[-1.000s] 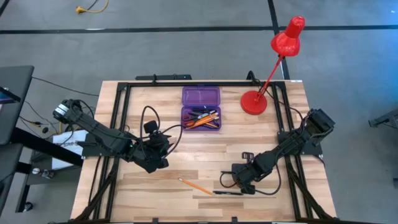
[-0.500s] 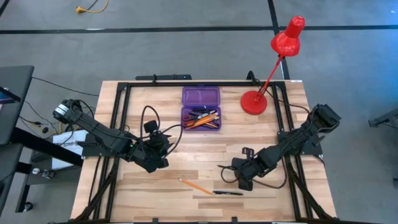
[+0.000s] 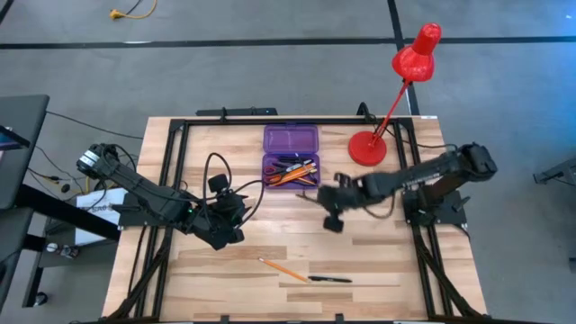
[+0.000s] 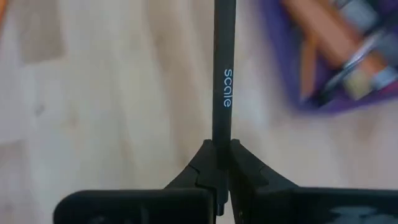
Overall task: Pick & place school supplies into a supply box
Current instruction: Put the black pen into the purple supply box
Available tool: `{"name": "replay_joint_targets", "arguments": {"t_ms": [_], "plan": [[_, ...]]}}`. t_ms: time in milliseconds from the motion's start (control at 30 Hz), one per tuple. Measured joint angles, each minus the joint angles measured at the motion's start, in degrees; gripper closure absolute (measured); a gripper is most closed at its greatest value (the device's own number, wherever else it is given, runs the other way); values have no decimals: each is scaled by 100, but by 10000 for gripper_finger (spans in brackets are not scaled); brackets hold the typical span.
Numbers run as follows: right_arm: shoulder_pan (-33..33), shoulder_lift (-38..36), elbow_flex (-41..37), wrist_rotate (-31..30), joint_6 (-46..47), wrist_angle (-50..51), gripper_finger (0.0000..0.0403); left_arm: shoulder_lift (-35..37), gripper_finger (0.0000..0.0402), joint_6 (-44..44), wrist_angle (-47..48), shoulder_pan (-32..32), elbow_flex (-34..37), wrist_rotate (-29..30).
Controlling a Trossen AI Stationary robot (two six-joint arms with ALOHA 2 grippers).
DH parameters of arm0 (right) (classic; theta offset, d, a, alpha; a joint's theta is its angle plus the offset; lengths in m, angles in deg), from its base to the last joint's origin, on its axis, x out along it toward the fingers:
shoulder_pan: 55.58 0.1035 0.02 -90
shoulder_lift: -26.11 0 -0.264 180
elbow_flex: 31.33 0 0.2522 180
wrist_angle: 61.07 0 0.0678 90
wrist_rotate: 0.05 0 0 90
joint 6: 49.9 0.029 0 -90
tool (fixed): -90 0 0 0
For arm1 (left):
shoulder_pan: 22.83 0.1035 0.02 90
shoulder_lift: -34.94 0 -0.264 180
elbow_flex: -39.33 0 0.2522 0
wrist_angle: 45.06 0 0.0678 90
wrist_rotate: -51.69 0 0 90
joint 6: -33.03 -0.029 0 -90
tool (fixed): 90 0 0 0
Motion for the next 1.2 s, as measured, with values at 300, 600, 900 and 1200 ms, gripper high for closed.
{"name": "replay_joint_targets", "arguments": {"t_ms": [300, 600, 900, 1200], "plan": [[-1634, 724, 1069, 530, -1461, -34, 402, 2, 274, 326, -2, 0, 0, 11], [-2266, 2042, 2282, 1289, -1787, 199, 397, 2, 274, 652, 63, 0, -2, 11], [-2424, 2715, 2861, 1359, -1859, 1380, 389, 2, 274, 841, 281, 0, -2, 11], [-2408, 2579, 2863, 1363, -1634, 1396, 317, 2, 274, 802, 420, 0, -2, 83]]}}
